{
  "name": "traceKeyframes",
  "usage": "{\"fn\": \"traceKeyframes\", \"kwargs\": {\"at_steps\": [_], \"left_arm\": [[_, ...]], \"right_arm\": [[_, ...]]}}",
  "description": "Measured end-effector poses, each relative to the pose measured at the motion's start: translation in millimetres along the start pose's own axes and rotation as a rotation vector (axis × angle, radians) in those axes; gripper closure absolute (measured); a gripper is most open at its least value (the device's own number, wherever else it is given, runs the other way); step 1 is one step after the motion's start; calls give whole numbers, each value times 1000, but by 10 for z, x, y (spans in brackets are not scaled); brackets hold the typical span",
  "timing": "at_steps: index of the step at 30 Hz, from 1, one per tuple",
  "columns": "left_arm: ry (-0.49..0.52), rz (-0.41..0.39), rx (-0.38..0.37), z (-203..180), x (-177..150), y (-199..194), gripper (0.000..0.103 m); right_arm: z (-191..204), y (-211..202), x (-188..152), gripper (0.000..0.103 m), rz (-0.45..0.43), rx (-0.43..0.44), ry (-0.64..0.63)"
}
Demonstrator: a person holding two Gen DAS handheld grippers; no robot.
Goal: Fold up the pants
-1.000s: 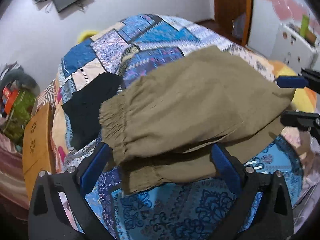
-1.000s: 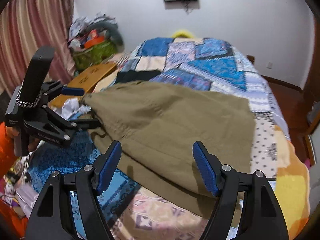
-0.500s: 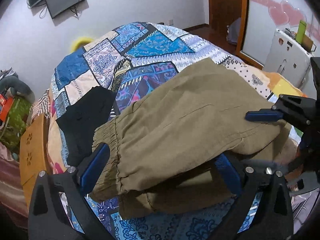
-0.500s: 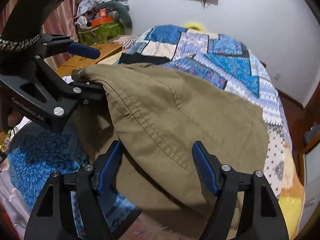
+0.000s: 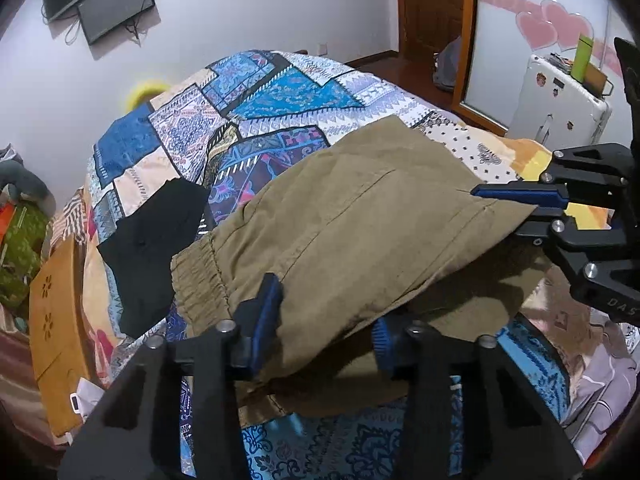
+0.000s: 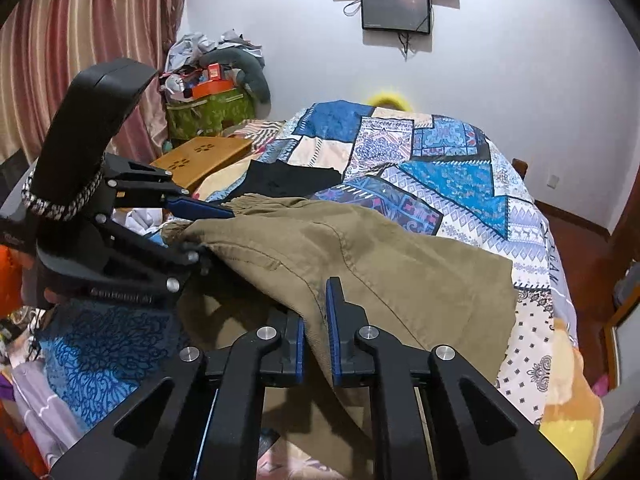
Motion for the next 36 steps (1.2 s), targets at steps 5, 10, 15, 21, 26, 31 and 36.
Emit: {"fn": "traceKeyframes", "kwargs": {"at_steps": [5,10,15,21,26,31,36], "left_arm": [[7,-6,-23,-86,-61,-57,64],[-24,45,-50,-105,-257,35,64],[-15,71,-58,-132,-436,-18,56],[-80,29,-71,-28,-397,-283,34],[-185,-23,-94,182,-207,-449,33],[-245,-66,-54,430,39,-441,29],[-295,-38,-36,578,82,-193,27]], "right_arm": [[46,-88,-82,95,6,2,4],[89,-55,-273,95,44,14,25],[118,-14,-417,88,93,7,49],[94,-173,-388,74,85,16,84],[20,-323,-239,63,30,27,136],[-133,-367,-17,63,-30,44,233],[-259,-160,-11,50,0,7,256]]}}
Point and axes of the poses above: each gripper's, at about its wrist camera, not at the fingertips, and y roughly the way its jaws point, z to its left, x to its top, the point moved 10 cm from there along y, roughly the way its jaws point, and after that the axes turned 5 degrees about -z, right-handed, at the moved point
